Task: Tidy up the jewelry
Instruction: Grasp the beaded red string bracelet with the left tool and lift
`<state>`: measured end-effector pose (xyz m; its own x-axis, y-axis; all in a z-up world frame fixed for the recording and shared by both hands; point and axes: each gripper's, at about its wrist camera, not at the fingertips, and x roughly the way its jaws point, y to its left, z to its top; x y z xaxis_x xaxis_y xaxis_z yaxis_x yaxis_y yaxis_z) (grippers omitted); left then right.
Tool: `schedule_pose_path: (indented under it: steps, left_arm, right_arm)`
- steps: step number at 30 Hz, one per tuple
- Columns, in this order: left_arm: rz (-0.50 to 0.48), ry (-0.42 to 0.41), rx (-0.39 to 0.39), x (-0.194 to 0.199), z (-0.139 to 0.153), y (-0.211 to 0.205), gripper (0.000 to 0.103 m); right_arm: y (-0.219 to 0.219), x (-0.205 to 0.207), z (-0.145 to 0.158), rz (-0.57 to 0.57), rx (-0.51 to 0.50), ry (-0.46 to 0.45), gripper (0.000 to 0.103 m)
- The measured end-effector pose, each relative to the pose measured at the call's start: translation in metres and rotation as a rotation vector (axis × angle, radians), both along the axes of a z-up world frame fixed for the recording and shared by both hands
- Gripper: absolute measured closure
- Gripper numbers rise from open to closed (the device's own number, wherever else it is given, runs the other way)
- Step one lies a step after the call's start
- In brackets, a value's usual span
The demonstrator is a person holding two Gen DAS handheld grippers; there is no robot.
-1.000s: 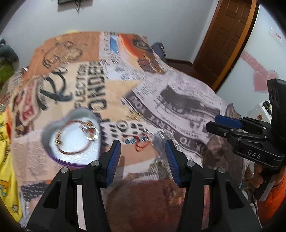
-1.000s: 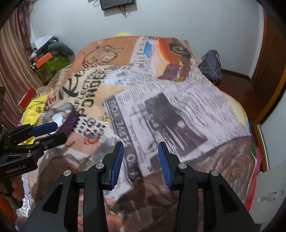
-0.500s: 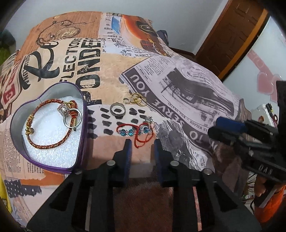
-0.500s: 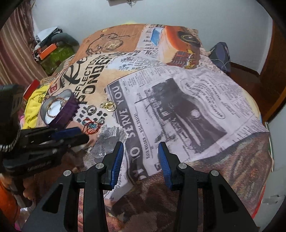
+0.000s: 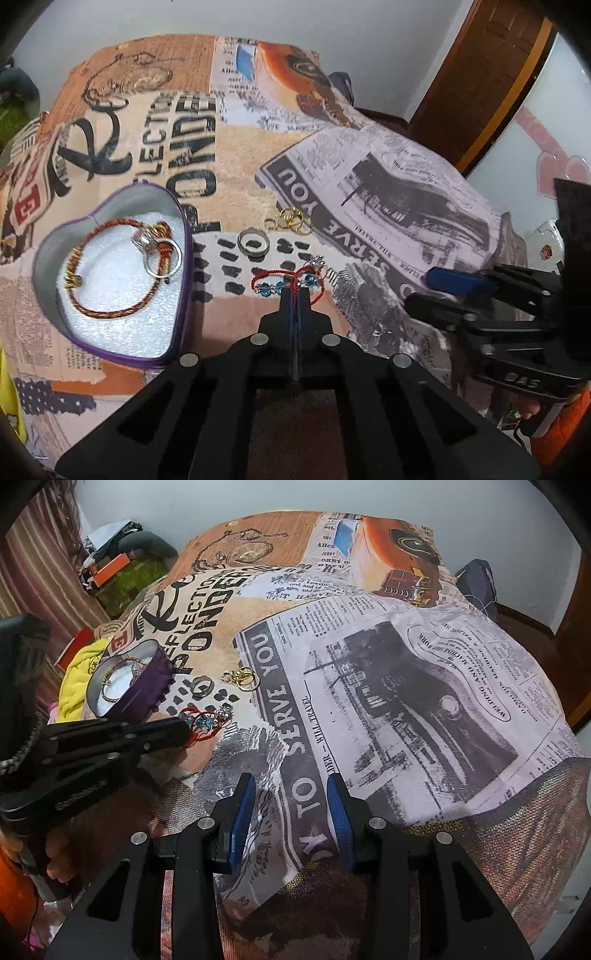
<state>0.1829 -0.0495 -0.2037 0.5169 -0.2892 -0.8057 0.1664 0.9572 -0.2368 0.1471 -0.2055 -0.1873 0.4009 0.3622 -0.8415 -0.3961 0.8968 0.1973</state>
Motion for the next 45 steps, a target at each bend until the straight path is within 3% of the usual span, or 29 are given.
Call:
schedule_pose_path:
  steps: [9, 20, 25, 27, 31, 38, 45]
  left_arm:
    - [0.022, -0.145, 0.025, -0.015, 0.048, 0.013, 0.103]
    - [0.044, -0.261, 0.017, -0.028, 0.085, 0.032, 0.103]
    - [0.042, -0.275, 0.023, -0.028, 0.086, 0.033, 0.103]
    - [0.042, -0.272, 0.017, -0.028, 0.085, 0.034, 0.103]
    - [0.044, -0.272, 0.015, -0.028, 0.085, 0.036, 0.103]
    - [0.066, -0.293, 0.021, -0.035, 0.094, 0.043, 0.103]
    - [0.097, -0.338, 0.023, -0.045, 0.113, 0.053, 0.103]
  right_arm:
    - [0.012, 0.007, 0.003, -0.001, 0.022, -0.002, 0.066]
    - [0.043, 0.020, 0.005, 0.039, 0.047, -0.021, 0.067]
    - [0.056, 0.029, -0.001, 0.060, 0.037, -0.015, 0.075]
    - [0.061, 0.032, -0.006, 0.063, 0.027, -0.002, 0.084]
    - [0.067, 0.030, -0.009, 0.076, 0.011, -0.021, 0.093]
    - [0.068, 0.024, 0.002, 0.070, 0.021, -0.056, 0.094]
    - [0.065, 0.015, 0.035, 0.059, 0.055, -0.124, 0.094]
